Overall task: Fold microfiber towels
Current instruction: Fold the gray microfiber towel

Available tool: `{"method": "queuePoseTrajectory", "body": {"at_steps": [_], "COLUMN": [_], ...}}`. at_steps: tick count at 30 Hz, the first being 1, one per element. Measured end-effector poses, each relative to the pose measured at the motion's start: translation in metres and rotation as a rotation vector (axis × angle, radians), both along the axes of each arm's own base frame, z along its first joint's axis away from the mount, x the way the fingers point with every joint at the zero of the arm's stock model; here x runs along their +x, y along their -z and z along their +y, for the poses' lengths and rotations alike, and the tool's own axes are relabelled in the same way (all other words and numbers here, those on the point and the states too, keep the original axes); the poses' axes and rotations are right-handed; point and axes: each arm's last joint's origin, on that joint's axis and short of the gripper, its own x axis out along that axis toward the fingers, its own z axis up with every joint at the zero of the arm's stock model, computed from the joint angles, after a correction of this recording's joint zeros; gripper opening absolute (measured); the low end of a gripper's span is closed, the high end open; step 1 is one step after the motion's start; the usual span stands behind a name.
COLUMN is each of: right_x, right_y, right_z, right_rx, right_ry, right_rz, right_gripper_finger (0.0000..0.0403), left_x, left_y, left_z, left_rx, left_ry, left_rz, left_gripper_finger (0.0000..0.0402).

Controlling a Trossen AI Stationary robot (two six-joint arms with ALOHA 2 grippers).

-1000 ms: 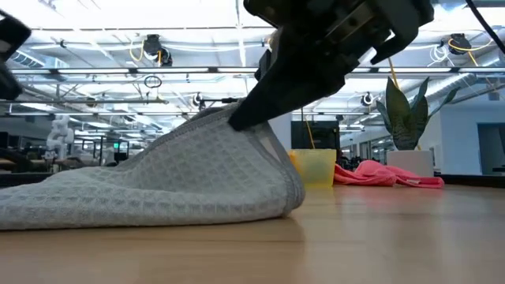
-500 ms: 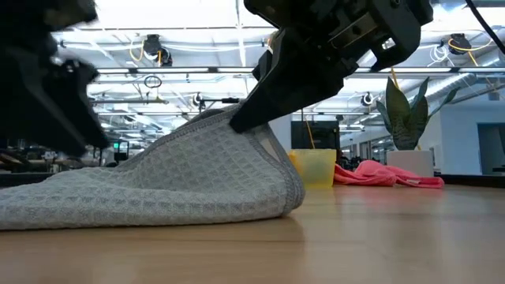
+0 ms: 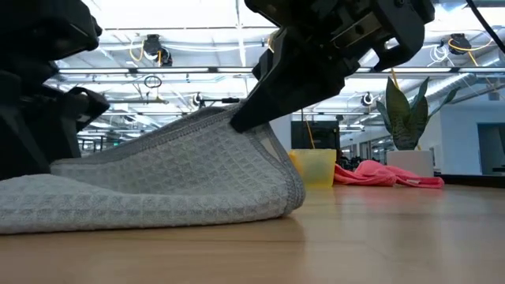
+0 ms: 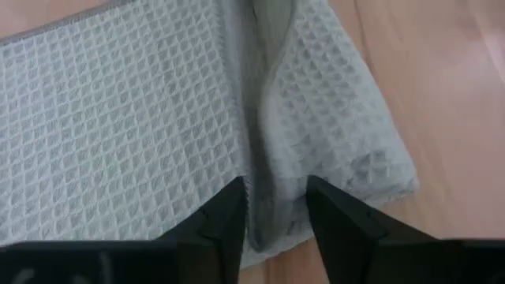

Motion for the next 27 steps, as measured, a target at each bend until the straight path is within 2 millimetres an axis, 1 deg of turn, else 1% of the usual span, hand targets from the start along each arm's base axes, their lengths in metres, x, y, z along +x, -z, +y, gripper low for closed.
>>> {"method": "queuePoseTrajectory", "body": {"at_steps": [5, 8, 10, 12, 14, 17, 19, 21, 24, 27], "right_x": [-0.001, -0.004, -0.008, -0.011, -0.014, -0.018, -0.019, -0.021, -0.022, -0.022], "right_y": [-0.001, -0.007, -0.012, -0.017, -0.02, -0.02, -0.016, -0.009, -0.002, -0.002], "right_z": [0.003, 0.007, 0.013, 0.02, 0.027, 0.04, 0.047, 0.052, 0.054, 0.054], "right_rx": [-0.01, -0.009, -0.019, -0.024, -0.031, -0.056, -0.076, -0.096, -0.105, -0.097], "right_ry": [-0.017, -0.035, -0.064, -0.095, -0.13, -0.193, -0.228, -0.249, -0.254, -0.242], "right_rz": [-0.006, -0.021, -0.036, -0.054, -0.077, -0.114, -0.127, -0.107, -0.087, -0.079], "right_gripper_finger": [0.0007, 0.0007, 0.0007, 0.0007, 0.0007, 0.0011, 0.0024, 0.0046, 0.0092, 0.0143], "left_x": [-0.001, 0.0, 0.001, 0.001, 0.0, -0.002, -0.003, -0.005, -0.006, -0.004], "left_y": [-0.006, -0.017, -0.028, -0.04, -0.053, -0.069, -0.076, -0.077, -0.077, -0.075], "left_z": [-0.007, -0.02, -0.032, -0.044, -0.057, -0.072, -0.078, -0.08, -0.08, -0.076], "left_rx": [-0.019, -0.039, -0.057, -0.081, -0.102, -0.126, -0.136, -0.132, -0.127, -0.102], "left_ry": [0.018, 0.046, 0.078, 0.109, 0.131, 0.169, 0.187, 0.191, 0.181, 0.146], "left_rz": [-0.024, -0.047, -0.074, -0.096, -0.121, -0.163, -0.178, -0.181, -0.183, -0.178], "left_gripper_finger": [0.0075, 0.0036, 0.0012, 0.0009, 0.0016, 0.0017, 0.001, 0.0006, 0.0015, 0.0022]}}
